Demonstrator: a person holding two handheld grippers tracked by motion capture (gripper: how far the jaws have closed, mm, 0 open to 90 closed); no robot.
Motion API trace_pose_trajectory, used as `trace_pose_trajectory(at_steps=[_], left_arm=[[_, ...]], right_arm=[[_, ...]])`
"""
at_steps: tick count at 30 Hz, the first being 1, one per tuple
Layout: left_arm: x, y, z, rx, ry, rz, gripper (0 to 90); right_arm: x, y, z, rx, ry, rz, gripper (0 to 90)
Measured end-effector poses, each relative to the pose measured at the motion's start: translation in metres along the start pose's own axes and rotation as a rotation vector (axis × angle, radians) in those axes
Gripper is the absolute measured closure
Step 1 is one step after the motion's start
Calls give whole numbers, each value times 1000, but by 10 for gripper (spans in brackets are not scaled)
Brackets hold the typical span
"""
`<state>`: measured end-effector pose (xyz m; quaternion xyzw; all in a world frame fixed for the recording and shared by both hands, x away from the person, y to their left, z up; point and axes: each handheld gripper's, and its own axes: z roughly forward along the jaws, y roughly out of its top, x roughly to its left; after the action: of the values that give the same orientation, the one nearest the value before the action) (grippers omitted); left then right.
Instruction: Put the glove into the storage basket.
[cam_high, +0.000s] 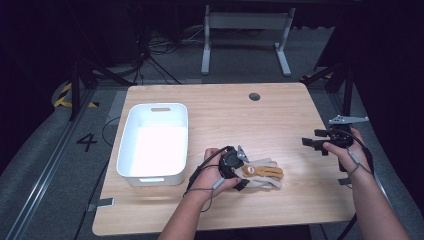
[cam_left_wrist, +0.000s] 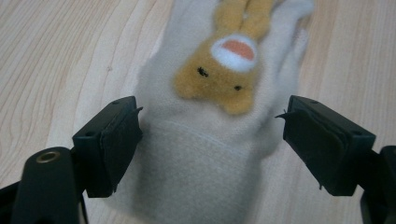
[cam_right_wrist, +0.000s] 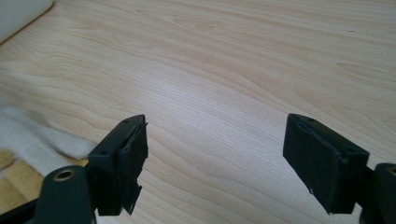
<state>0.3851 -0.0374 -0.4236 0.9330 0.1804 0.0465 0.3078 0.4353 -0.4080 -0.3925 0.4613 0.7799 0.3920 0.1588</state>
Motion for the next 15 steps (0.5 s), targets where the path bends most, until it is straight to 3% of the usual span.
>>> trace_pose_trajectory(at_steps=[3, 9, 15], left_arm=[[0, 1, 4, -2, 15, 17, 189], [-6, 4, 18, 42, 38, 76, 163], [-7, 5, 28, 74, 47, 89, 154]], right_arm=[[1, 0, 0, 0, 7, -3, 233], [1, 0, 1, 2, 10, -10, 233], [2, 0, 1, -3, 14, -10, 235]])
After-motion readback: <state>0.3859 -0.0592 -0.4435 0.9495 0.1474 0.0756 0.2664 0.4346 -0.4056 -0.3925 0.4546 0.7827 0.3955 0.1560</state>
